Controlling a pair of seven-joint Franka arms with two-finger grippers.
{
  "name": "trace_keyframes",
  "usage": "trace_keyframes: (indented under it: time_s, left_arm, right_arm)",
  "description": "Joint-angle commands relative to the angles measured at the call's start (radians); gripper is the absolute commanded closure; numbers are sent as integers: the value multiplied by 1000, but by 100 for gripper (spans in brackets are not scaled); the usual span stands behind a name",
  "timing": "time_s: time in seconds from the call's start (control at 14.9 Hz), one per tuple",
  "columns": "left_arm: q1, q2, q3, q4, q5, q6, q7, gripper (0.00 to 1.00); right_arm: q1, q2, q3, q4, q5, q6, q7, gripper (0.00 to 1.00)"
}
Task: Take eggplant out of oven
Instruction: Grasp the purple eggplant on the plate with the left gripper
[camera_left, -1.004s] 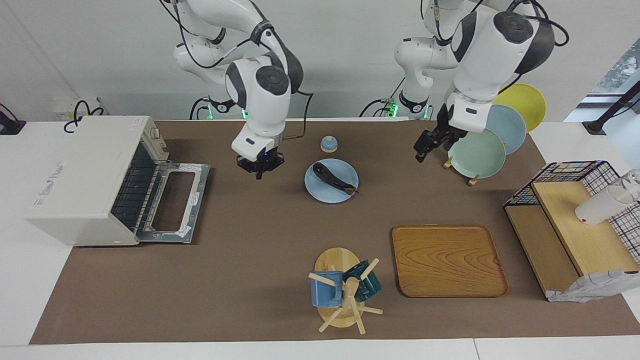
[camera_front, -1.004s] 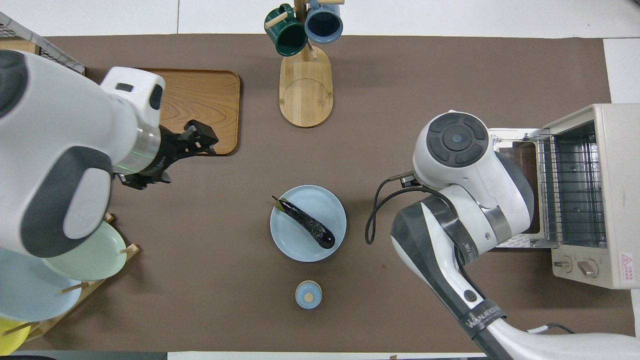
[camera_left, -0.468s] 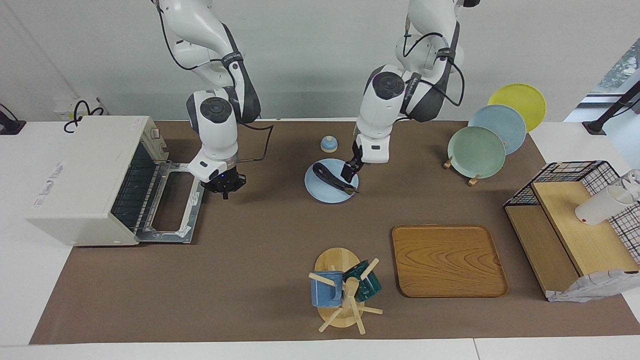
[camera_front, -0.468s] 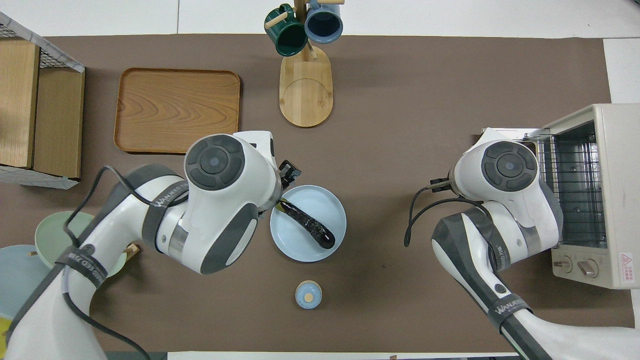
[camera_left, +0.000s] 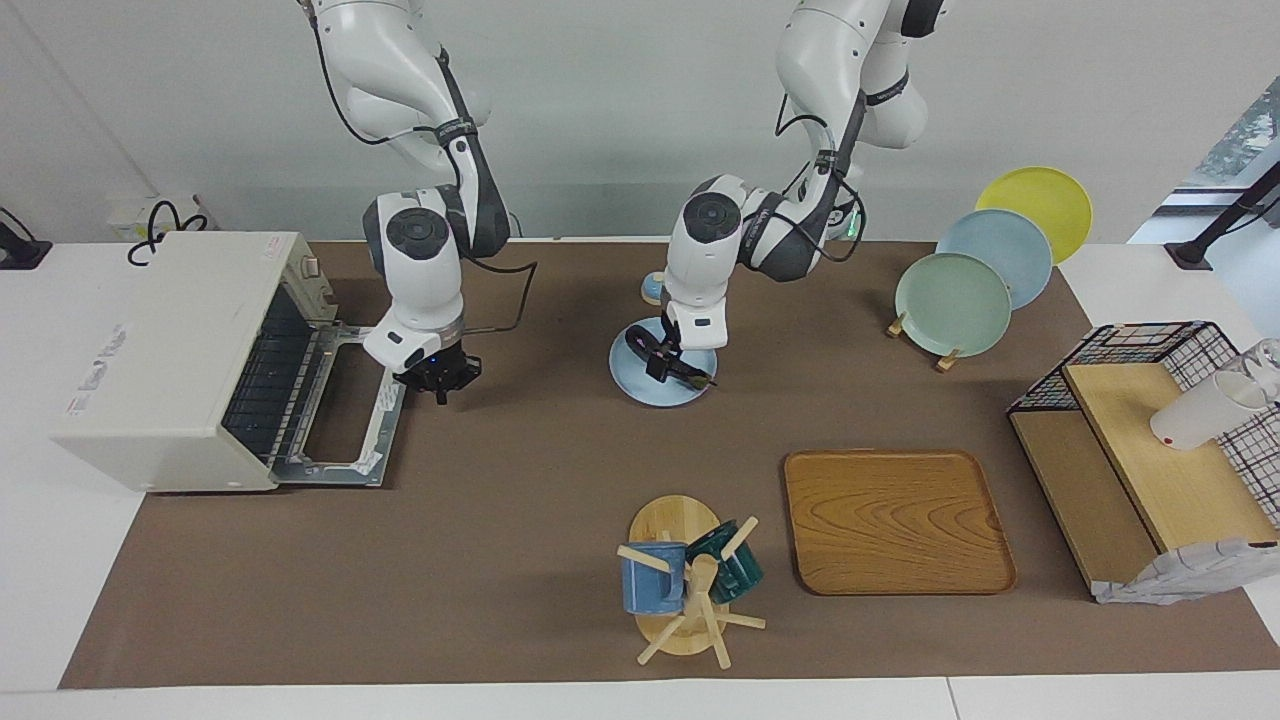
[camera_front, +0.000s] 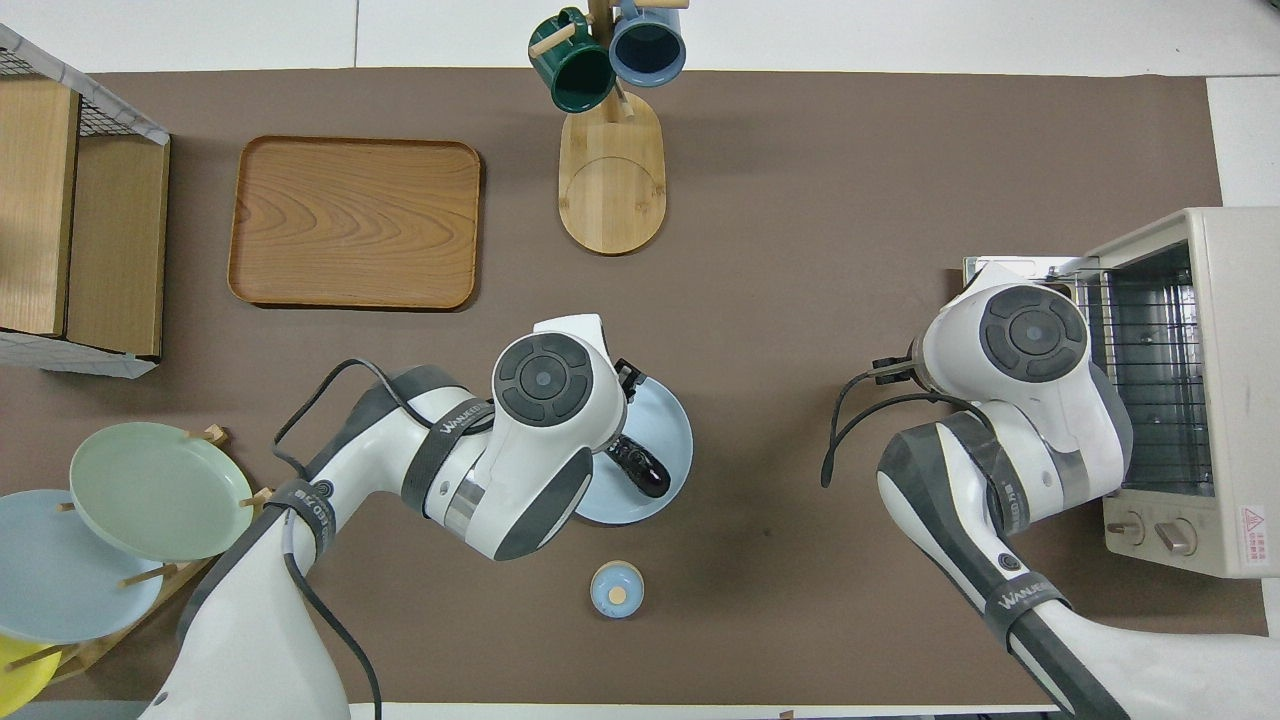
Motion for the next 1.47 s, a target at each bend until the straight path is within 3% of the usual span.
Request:
trace_keyframes:
  time_s: [0.0, 0.47, 0.6, 1.0, 1.2, 1.4]
  left_arm:
    - [-33, 5, 18, -8, 0, 22, -27, 0]
    - [-57, 1, 16, -17, 0, 25, -29, 9]
    - [-59, 1, 18, -22, 0, 22, -29, 18]
    - [-57, -1, 18, -23, 0, 22, -26, 64]
    - [-54, -1, 18, -17, 0, 13, -3, 100]
    - [-30, -43, 30, -1, 0, -25, 93, 100]
  right_arm:
    - [-37, 6, 13, -25, -51, 53, -22, 100]
    - [-64, 37, 11, -28, -71, 68, -22, 100]
    - [-73, 40, 11, -26, -100, 67, -24, 100]
    - [-74, 38, 11, -26, -186, 61, -22, 100]
    - [-82, 38, 11, -23, -211, 56, -22, 100]
    - [-80, 40, 11, -13, -255, 45, -22, 100]
